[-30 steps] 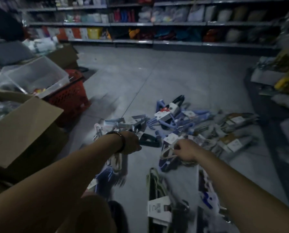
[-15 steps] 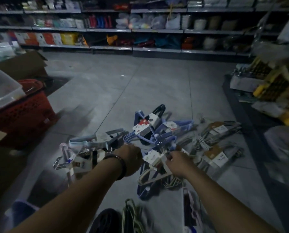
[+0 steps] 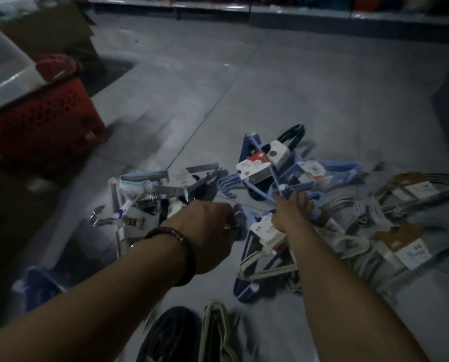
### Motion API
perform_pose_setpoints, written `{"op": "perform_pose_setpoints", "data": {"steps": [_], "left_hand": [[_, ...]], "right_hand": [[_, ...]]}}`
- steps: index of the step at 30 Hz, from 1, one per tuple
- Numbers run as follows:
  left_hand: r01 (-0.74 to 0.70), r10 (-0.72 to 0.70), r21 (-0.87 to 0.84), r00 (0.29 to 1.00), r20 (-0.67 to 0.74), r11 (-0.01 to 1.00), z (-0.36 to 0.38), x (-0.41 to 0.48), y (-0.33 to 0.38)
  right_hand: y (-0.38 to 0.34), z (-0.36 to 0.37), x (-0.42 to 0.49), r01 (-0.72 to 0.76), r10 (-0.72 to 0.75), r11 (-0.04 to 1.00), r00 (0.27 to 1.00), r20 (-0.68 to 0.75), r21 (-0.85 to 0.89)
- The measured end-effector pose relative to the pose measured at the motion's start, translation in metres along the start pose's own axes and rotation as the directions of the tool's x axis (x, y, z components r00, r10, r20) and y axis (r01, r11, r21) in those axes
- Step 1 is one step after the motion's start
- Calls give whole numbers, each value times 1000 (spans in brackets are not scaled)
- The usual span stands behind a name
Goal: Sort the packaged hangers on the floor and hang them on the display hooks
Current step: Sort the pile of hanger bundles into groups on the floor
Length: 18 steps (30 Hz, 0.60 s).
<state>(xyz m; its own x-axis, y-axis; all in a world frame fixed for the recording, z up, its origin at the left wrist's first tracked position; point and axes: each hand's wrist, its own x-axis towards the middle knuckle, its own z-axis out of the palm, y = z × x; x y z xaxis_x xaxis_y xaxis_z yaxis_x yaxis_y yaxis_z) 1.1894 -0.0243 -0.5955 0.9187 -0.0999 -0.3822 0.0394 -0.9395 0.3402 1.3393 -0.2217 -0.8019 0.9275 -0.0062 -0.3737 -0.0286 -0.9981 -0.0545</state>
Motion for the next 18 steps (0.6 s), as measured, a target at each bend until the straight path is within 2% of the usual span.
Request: {"op": "perform_pose_setpoints", "data": {"steps": [5,8,10,14,18], "left_hand": [[47,-47,-42,999,0,998,-8,1,-9],[56,-57,-89,998,-15,994,-11,3,-10],[48,-48,-91,999,-5,995,-11,3,-10],[60,-56,-90,998,40,994,-8,2,-12],[74,-70,-148,997,35,986,-10,0,-12]], "right_hand": [[-1,10,13,-101,103,993,994,40,-53],[-7,4,17,-135,126,981,990,-70,-139],[-11,7,12,-84,60,980,989,-135,-183],[-16,20,-5,13,-43,987,981,-187,-159],[-20,-5,-18,201,-242,968,908,-342,-151]]}}
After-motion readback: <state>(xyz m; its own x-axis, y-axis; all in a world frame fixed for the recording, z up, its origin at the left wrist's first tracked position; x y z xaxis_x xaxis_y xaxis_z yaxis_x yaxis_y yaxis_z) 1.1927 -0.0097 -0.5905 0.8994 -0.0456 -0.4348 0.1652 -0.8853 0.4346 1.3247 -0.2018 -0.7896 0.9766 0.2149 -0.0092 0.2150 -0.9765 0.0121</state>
